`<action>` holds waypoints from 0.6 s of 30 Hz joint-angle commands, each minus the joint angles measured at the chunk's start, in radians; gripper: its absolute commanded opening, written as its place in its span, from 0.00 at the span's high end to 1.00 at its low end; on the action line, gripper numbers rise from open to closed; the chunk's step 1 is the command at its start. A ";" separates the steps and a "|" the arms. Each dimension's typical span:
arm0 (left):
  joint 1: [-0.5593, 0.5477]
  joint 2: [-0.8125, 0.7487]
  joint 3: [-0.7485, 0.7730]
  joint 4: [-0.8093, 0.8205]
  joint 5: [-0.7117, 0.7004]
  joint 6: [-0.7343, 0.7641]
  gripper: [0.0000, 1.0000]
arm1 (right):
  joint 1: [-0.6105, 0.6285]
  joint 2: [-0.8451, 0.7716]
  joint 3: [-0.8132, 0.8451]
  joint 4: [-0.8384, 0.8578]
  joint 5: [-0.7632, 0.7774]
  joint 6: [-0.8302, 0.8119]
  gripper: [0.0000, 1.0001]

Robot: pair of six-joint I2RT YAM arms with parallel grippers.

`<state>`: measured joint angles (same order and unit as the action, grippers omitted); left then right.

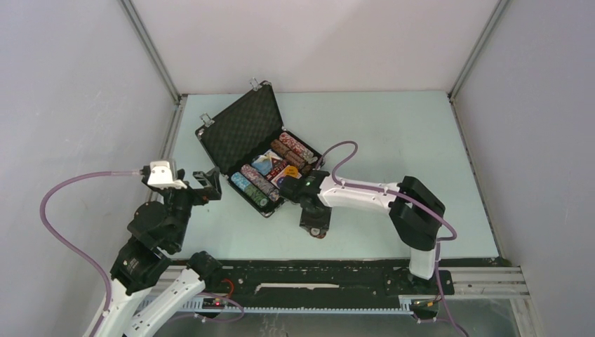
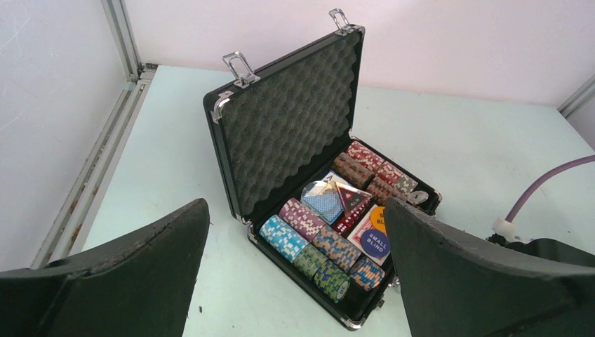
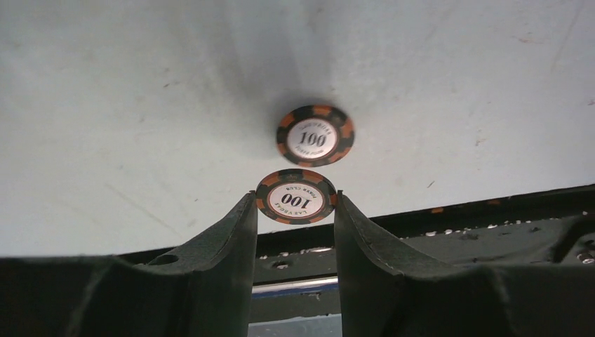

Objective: Pack up texas hold em set

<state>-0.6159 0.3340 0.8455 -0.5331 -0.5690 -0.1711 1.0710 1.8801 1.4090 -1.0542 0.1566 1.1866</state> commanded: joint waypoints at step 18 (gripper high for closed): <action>-0.004 0.028 -0.014 0.029 0.011 0.022 0.00 | -0.049 -0.003 -0.089 0.081 0.037 0.038 0.53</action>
<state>-0.6159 0.3470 0.8455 -0.5331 -0.5686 -0.1711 1.0233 1.8755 1.3312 -0.9974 0.1780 1.1995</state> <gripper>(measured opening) 0.996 0.483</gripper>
